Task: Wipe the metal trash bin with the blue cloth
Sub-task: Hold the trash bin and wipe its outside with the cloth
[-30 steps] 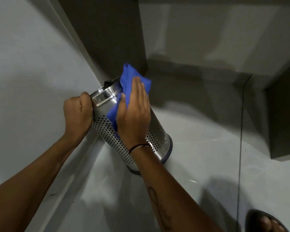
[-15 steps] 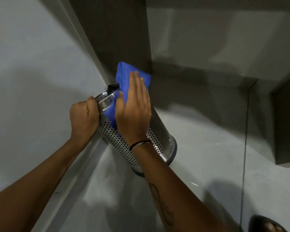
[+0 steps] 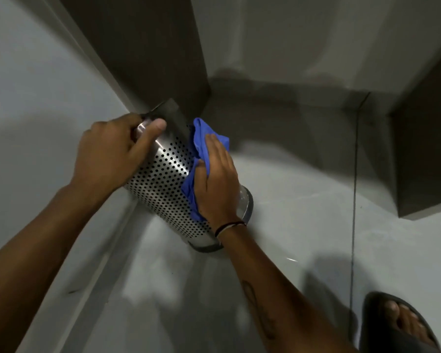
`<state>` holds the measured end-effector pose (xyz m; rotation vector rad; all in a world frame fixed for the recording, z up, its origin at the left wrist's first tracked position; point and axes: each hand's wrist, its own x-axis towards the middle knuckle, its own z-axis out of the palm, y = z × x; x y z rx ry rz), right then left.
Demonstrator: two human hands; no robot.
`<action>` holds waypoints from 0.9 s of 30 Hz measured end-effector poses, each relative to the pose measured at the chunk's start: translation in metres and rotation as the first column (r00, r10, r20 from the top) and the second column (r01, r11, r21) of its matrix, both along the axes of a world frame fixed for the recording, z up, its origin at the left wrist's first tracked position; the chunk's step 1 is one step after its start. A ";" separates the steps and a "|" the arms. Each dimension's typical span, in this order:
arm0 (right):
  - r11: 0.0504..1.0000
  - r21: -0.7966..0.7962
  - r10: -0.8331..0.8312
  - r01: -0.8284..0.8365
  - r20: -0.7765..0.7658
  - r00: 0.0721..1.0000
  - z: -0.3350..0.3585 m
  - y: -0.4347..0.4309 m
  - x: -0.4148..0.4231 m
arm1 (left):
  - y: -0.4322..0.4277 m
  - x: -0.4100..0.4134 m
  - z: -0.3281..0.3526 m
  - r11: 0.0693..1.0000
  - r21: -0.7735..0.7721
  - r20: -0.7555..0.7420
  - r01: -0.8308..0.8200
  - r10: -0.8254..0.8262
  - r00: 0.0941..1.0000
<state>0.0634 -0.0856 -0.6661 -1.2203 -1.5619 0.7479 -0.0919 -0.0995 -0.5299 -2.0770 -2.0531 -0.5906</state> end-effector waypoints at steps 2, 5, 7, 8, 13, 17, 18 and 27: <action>1.000 -0.005 0.014 -0.014 0.012 1.000 -0.004 -0.009 -0.001 | 0.007 0.006 -0.005 0.995 -0.024 -0.014 -0.097 0.096 0.995; 0.999 -0.037 -0.018 0.019 0.023 1.000 -0.016 -0.024 0.004 | 0.015 0.009 -0.012 0.975 0.036 0.063 -0.221 0.219 0.974; 0.997 -0.016 -0.077 0.078 0.032 0.996 -0.025 -0.040 0.009 | 0.019 0.009 -0.017 0.962 0.072 0.077 -0.263 0.258 0.963; 0.995 -0.006 -0.104 0.104 0.061 0.993 -0.028 -0.049 0.012 | 0.020 0.010 -0.020 0.956 0.079 0.100 -0.284 0.276 0.956; 0.988 0.070 -0.155 0.139 0.386 0.910 -0.027 -0.080 0.001 | 0.018 0.004 -0.027 0.936 0.070 0.198 -0.345 0.326 0.924; 0.980 0.021 -0.194 0.198 0.319 0.928 -0.026 -0.059 0.011 | 0.014 0.000 -0.030 0.941 0.083 0.177 -0.329 0.311 0.934; 0.970 -0.036 -0.223 0.241 0.272 0.936 -0.023 -0.046 0.015 | 0.013 -0.001 -0.030 0.940 0.090 0.176 -0.328 0.309 0.935; 0.882 -0.417 -0.128 0.218 0.232 0.964 -0.007 0.012 0.050 | 0.004 0.005 -0.034 0.920 0.144 0.159 -0.363 0.341 0.926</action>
